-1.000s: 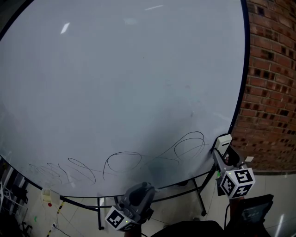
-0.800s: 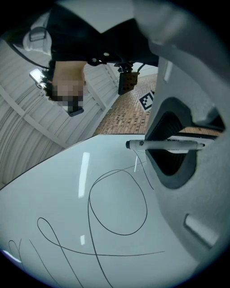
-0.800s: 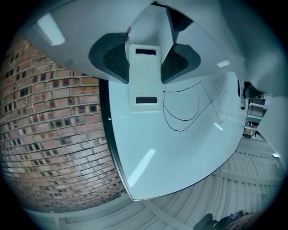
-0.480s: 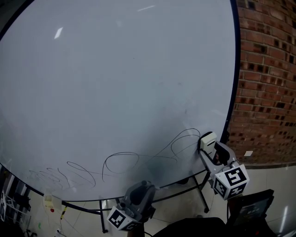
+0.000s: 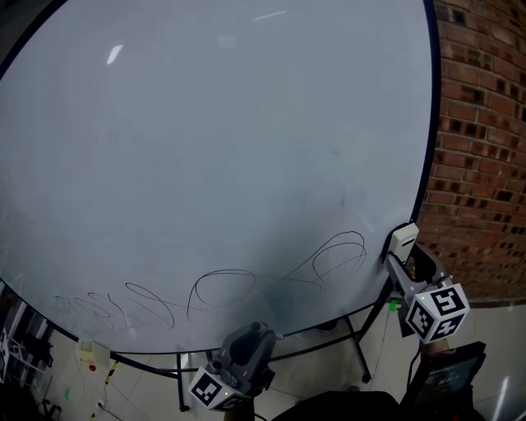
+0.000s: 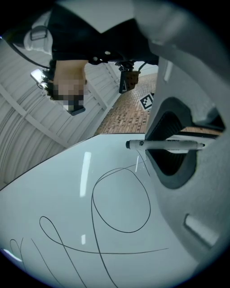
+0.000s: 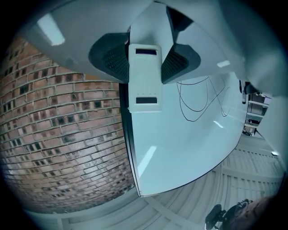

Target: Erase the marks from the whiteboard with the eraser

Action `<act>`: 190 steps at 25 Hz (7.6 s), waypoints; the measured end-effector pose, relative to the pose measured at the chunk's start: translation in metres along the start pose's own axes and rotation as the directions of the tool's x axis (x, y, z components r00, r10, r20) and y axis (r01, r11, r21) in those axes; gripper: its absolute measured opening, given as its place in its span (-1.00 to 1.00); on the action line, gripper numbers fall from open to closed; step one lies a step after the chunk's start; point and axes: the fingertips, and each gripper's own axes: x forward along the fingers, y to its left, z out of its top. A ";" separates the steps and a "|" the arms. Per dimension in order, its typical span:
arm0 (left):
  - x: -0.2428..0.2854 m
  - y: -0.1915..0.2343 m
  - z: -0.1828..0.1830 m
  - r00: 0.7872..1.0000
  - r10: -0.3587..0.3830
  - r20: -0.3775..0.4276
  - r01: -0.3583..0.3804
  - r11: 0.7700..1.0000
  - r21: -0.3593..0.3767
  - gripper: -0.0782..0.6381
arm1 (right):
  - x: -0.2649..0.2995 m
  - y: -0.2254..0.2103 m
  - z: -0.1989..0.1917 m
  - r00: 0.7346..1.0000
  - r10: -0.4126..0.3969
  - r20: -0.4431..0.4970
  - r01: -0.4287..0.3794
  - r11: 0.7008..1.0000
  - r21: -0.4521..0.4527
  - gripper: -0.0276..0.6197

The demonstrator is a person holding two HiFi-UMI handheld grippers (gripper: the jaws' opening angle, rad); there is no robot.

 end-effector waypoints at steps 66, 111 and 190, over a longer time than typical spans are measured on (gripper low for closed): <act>0.002 -0.003 -0.004 1.000 0.001 -0.025 -0.001 1.000 -0.009 -0.61 | 0.011 0.084 -0.141 0.963 0.150 -0.222 -0.128 0.985 0.112 -0.22; -0.018 -0.005 0.006 1.000 0.013 -0.024 -0.012 1.000 0.017 -0.61 | 0.010 0.067 -0.096 0.981 0.138 -0.134 -0.134 0.990 0.039 -0.22; -0.047 0.006 0.024 0.997 0.073 0.007 -0.073 0.996 0.049 -0.61 | 0.018 0.156 -0.046 0.931 0.345 -0.118 -0.348 0.938 -0.006 -0.22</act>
